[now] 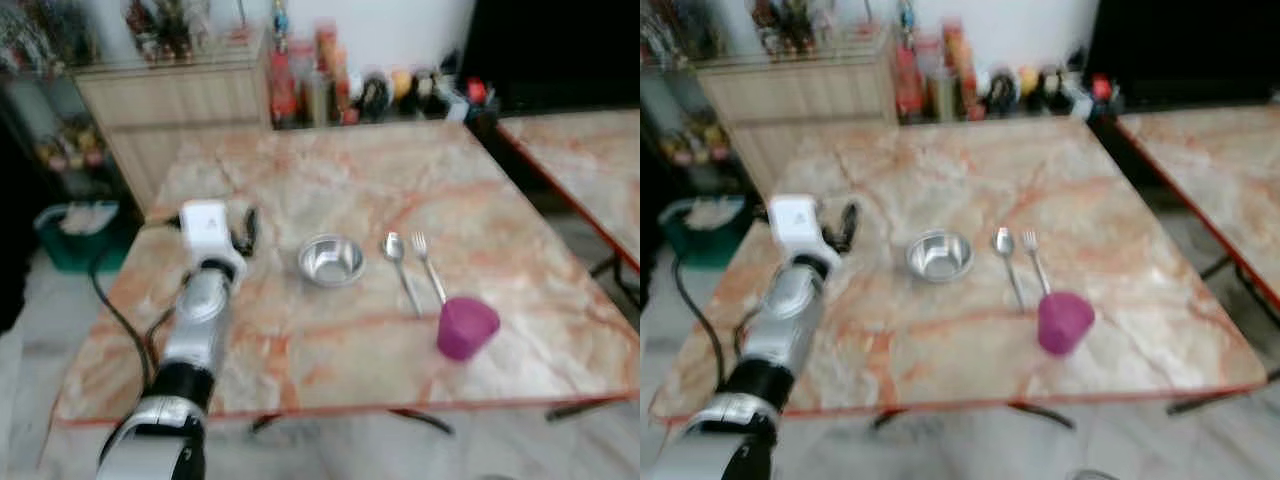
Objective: Setting the table
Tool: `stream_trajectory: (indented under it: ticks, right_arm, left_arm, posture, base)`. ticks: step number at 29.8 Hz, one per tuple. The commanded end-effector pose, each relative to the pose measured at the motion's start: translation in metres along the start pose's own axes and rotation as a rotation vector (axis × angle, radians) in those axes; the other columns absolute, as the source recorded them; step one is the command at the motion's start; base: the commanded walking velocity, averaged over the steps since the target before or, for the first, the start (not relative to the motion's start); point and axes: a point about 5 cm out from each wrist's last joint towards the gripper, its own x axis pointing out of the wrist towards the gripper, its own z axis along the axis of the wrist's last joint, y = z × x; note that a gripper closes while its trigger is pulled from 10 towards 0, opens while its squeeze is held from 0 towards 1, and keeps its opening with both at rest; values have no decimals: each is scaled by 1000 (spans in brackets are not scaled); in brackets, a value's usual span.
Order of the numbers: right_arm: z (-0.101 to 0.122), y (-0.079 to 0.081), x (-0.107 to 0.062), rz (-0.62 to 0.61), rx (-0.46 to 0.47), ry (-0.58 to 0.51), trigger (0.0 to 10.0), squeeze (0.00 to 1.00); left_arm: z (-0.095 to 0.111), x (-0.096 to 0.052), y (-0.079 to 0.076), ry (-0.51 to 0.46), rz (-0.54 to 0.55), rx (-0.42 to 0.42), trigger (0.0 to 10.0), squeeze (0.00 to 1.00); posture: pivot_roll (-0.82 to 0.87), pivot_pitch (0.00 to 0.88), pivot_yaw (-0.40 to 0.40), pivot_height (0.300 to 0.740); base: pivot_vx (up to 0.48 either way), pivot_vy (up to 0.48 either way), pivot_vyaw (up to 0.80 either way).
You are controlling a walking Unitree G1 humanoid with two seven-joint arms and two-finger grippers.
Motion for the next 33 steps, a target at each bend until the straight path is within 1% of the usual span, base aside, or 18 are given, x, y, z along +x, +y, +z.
stream_trajectory:
  ticks: [1,6,7,8,11,13,14,15,16,17,18,19,21,23,26,30,31,33]
  right_arm:
    - [11,16,2,40,15,-34,10000,0]
    - [14,33,3,82,22,-41,10000,0]
    - [14,33,3,82,22,-41,10000,0]
    - [14,42,2,105,21,-41,10000,0]
    - [14,45,2,112,21,-40,10000,0]
    - [12,49,2,123,21,-34,10000,0]
    - [12,49,2,123,21,-34,10000,0]
    - [10,52,1,132,20,-25,10000,0]
    - [10,52,1,132,20,-25,10000,0]
    - [8,54,1,135,18,-22,10000,0]
    - [6,56,0,139,17,-15,10000,0]
    - [5,56,0,140,16,-13,10000,0]
    - [4,57,0,141,15,-9,10000,0]
    - [3,57,-1,143,14,-5,10000,0]
    - [1,58,-1,147,10,1,10000,0]
    - [-1,60,-1,151,8,8,10000,0]
    - [-1,61,-1,154,7,10,10000,0]
    - [-1,61,-1,154,8,12,10000,0]
  left_arm:
    - [4,0,14,-3,28,26,10000,0]
    - [5,-1,13,-10,14,18,10000,0]
    - [5,-1,13,-10,14,18,10000,0]
    - [6,-1,12,-11,3,5,10000,0]
    - [5,-1,11,-7,-5,-1,10000,0]
    - [3,-1,9,16,-19,-43,10000,0]
    - [3,-1,9,16,-19,-43,10000,0]
    - [-3,-2,7,72,-56,-105,10000,0]
    - [-3,-2,7,72,-56,-105,10000,0]
    - [-7,-3,5,113,-81,-122,10000,0]
    - [-13,-5,1,175,-132,-165,10000,0]
    - [-15,-6,-1,197,-151,-176,10000,0]
    - [-18,-7,-4,226,-179,-183,10000,0]
    - [-23,-10,-12,286,-241,-207,10000,0]
    - [-35,-17,-24,379,-323,-183,10000,0]
    - [-42,-18,-31,437,-322,-209,10000,0]
    - [-42,-14,-40,440,-325,-227,10000,1000]
    - [-41,-12,-47,445,-334,-221,10000,1000]
  posture:
    - [-16,0,13,740]
    - [-11,0,12,740]
    - [-11,0,12,740]
    - [-7,0,12,740]
    - [-5,0,13,740]
    - [-3,0,17,740]
    - [-3,0,17,740]
    - [-4,0,20,740]
    - [-4,0,20,740]
    - [-5,0,23,740]
    - [-7,0,26,740]
    - [-7,0,26,740]
    - [-8,0,29,740]
    - [-7,0,31,740]
    - [-4,0,33,740]
    - [-7,0,37,740]
    - [-7,0,37,740]
    - [-17,0,43,740]
  base:
    - [368,0,0]
    - [218,0,0]
    - [0,0,0]
    - [0,0,0]
    - [0,0,0]
    - [0,0,0]
    - [0,0,0]
    - [0,0,0]
    - [0,0,0]
    - [0,0,0]
    - [0,0,0]
    - [0,0,0]
    - [0,0,0]
    - [0,0,0]
    - [0,0,0]
    - [0,0,0]
    - [0,0,0]
    - [0,0,0]
